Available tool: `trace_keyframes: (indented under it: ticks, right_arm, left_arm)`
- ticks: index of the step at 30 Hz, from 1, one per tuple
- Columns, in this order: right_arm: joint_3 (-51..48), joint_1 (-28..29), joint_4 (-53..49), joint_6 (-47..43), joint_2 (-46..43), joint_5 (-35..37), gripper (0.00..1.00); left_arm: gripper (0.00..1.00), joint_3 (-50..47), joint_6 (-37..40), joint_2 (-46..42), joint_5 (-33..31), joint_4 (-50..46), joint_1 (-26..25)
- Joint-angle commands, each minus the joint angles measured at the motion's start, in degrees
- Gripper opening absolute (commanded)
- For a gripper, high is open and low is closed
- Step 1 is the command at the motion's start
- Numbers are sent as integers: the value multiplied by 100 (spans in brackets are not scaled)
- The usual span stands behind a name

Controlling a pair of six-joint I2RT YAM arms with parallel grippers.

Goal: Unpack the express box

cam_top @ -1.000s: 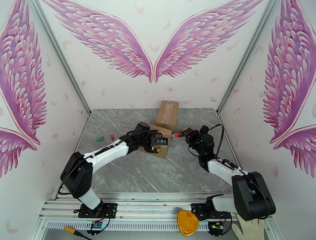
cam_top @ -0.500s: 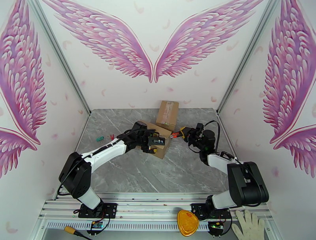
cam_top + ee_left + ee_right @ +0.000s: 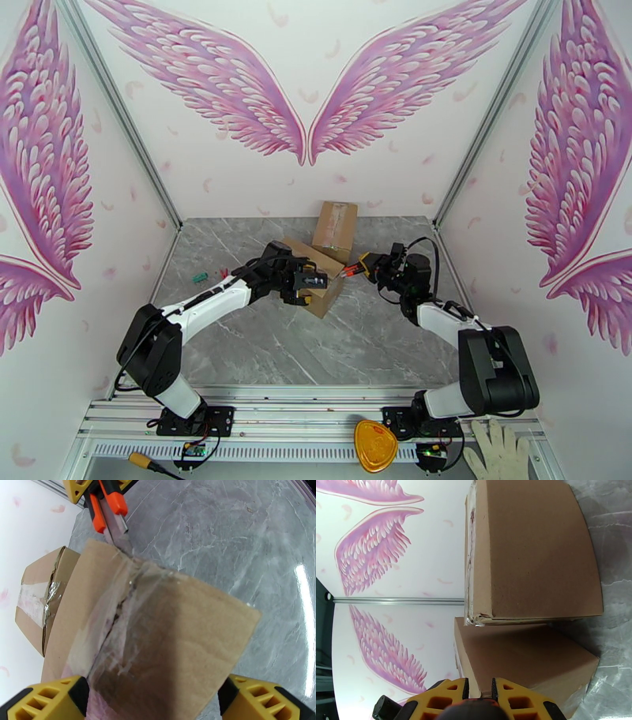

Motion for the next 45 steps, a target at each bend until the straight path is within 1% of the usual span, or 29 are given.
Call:
trace_keyframes:
  ticks: [1, 5, 7, 9, 14, 19, 22, 26, 29, 31, 37, 39, 42, 45]
  right_arm:
    - [-226, 223, 8, 95, -134, -209, 0]
    - [-457, 489, 295, 335, -304, 549, 0]
    - [-659, 559, 616, 548, -372, 839, 0]
    - [-807, 579, 682, 614, -515, 1065, 0]
    - [-863, 717, 19, 334, -1028, 1526, 0]
    - [-901, 789, -401, 287, -1388, 1727, 0]
    - [-889, 825, -628, 203, -1479, 1642, 0]
    - [-689, 782, -1111, -152, -1368, 1103, 0]
    - [-551, 681, -1221, -258, -1203, 674, 0]
    - [-466, 608, -1333, -308, -1158, 524, 0]
    - [-72, 599, -1610, -430, -962, 45, 0]
    - [-77, 626, -1621, -404, -941, 80, 0]
    - [-201, 732, -1650, -382, -1050, 425, 0]
    - [-391, 836, -1456, -295, -1124, 804, 0]
  left_arm:
    - [91, 179, -347, 23, -149, 430, -55]
    - [90, 193, -548, 96, -269, 596, -234]
    - [90, 216, -631, 120, -311, 628, -280]
    - [90, 220, -722, 128, -321, 677, -299]
    - [90, 294, -903, 136, -266, 701, -334]
    - [90, 377, -956, 213, -319, 654, -334]
    - [90, 427, -916, 264, -398, 593, -292]
    - [90, 429, -814, 247, -351, 488, -200]
    - [90, 427, -616, 212, -392, 429, -163]
    - [90, 427, -575, 190, -426, 378, -143]
    - [90, 423, -829, 138, -468, 513, -166]
    - [90, 404, -1028, 110, -502, 685, -185]
    - [91, 402, -1330, 69, -605, 887, -288]
    - [91, 409, -1507, 57, -712, 999, -463]
